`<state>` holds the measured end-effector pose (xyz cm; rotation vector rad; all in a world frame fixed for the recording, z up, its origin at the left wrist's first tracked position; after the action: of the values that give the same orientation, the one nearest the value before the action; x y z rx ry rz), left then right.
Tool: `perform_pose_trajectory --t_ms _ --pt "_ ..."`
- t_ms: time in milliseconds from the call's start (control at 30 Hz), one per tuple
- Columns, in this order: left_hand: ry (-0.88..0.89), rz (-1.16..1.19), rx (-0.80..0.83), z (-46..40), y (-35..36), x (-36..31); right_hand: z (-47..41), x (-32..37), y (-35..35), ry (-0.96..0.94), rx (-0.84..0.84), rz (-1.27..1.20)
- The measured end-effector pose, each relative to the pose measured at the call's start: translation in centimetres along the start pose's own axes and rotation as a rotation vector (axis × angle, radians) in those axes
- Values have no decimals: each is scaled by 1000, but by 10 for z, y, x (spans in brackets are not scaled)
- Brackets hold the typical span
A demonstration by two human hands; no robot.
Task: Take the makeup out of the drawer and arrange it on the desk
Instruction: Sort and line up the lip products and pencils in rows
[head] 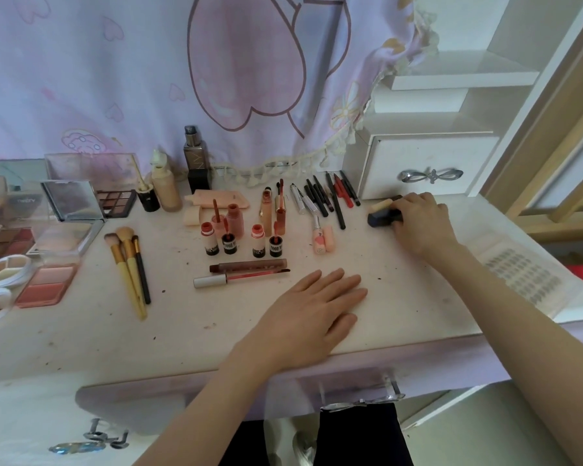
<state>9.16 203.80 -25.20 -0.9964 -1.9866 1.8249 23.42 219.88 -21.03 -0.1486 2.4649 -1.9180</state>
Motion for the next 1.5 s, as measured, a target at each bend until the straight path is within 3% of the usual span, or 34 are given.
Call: perform_pose_trajectory --t_ms 200,300,400,533,633,900,1100,1333,1400,1500 --pt "-10 70 -34 -1 -5 2 25 3 0 21 67 -84" --pt "-24 128 -75 1 -10 1 44 10 -26 44 -23 -360" --pt "-40 247 -227 7 -29 -2 66 15 -51 74 -66 -640" --pt "-100 306 -502 24 -59 3 102 50 -46 43 304 -1120" --pt "-113 307 -574 38 -73 3 120 72 -38 83 478 -1404" --pt "-136 155 -652 77 -94 6 155 124 -12 262 837 -1652" --pt "-322 508 -837 92 -98 23 151 144 -24 148 690 -1708" --pt "-261 485 -669 92 -84 15 162 134 -11 208 736 -1722" --pt "-265 485 -651 91 -83 14 161 129 -6 260 730 -1756" --pt "-343 554 -794 108 -98 30 147 93 0 505 584 -1954"
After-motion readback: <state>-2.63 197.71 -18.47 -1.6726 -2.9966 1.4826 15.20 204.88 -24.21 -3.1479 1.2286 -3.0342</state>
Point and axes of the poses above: each hand's wrist, its own z-axis away from the middle knuckle, its own y-axis out of the palm, x = y × z, the point moved 9 cm from there along -z, towards the middle knuckle, and after that the axes turned 3 degrees about y, right-handed, at the moved point
